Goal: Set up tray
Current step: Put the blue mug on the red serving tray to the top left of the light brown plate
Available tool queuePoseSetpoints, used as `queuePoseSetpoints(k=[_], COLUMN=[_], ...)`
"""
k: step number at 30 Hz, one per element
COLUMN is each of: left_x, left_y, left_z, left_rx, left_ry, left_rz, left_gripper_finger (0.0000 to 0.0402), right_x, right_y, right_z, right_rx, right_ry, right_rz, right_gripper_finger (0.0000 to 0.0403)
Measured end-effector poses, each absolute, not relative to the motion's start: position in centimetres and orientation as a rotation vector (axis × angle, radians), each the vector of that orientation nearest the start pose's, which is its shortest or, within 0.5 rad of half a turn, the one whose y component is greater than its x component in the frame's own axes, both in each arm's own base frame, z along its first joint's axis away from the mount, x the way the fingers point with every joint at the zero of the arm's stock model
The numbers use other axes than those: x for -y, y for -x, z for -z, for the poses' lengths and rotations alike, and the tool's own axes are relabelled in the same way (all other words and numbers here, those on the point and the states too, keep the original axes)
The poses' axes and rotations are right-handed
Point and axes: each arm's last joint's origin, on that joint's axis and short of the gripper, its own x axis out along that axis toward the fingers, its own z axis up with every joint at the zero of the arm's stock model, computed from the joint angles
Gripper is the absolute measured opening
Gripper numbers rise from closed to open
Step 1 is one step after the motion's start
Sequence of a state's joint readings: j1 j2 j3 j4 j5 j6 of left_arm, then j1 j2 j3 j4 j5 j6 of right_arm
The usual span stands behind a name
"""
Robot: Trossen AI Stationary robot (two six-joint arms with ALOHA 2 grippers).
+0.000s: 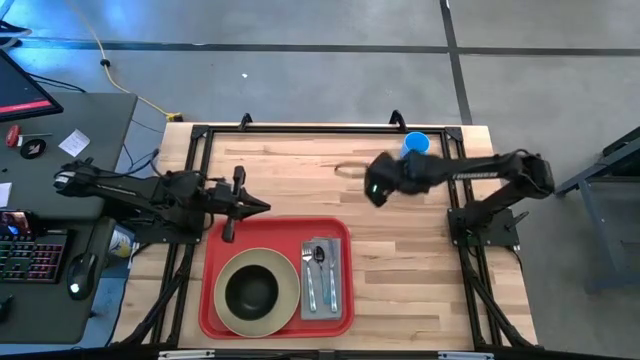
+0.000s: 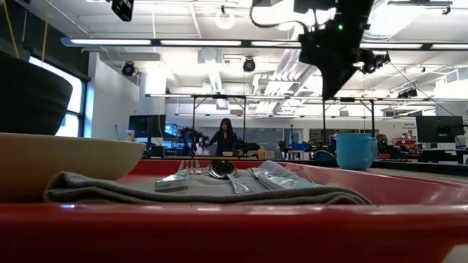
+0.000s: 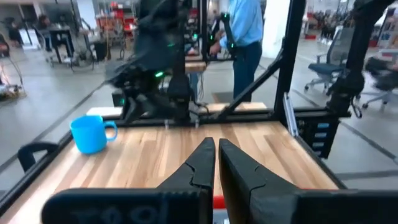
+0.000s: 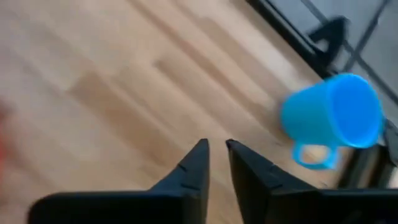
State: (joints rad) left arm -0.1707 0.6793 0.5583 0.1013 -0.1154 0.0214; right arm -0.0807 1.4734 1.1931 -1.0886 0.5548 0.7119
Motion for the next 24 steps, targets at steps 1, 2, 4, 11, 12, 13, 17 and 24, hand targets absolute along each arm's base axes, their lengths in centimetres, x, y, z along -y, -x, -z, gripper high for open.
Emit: queuePoseSetpoints(k=[1, 2, 4, 11, 12, 13, 17, 24], left_x=[2.4, 2.3, 2.2, 1.8, 1.8, 1.7, 1.5, 1.3], left_y=[-15.8, -15.5, -14.9, -12.5, -12.2, -11.8, -10.6, -9.6], left_z=[-29.9, -30.1, -30.4, -30.8, -30.8, -30.8, -31.0, -30.9], left_rx=[-0.007, 0.004, 0.023, 0.039, 0.039, 0.041, 0.058, 0.063], left_ry=[-0.027, -0.039, -0.064, -0.095, -0.096, -0.095, -0.093, -0.086], left_rz=[0.058, 0.058, 0.058, 0.056, 0.055, 0.055, 0.054, 0.053], left_gripper_finger=[0.0056, 0.0056, 0.0056, 0.0056, 0.0056, 0.0056, 0.0056, 0.0056], right_x=[4.6, 5.4, 7.0, 12.2, 12.9, 13.5, 15.2, 16.4], right_y=[-25.7, -25.2, -24.1, -21.1, -20.7, -20.5, -19.3, -17.1], right_z=[-26.9, -27.3, -28.0, -28.8, -28.7, -28.5, -27.8, -25.3], right_rx=[-1.086, -1.091, -1.099, -1.118, -1.125, -1.13, -1.2, -1.313], right_ry=[-0.274, -0.287, -0.317, -0.461, -0.496, -0.534, -0.642, -0.8], right_rz=[0.983, 0.998, 1.015, 1.066, 1.063, 1.064, 1.092, 1.102], right_gripper_finger=[0.0066, 0.0078, 0.0103, 0.0152, 0.0153, 0.0152, 0.0137, 0.0125])
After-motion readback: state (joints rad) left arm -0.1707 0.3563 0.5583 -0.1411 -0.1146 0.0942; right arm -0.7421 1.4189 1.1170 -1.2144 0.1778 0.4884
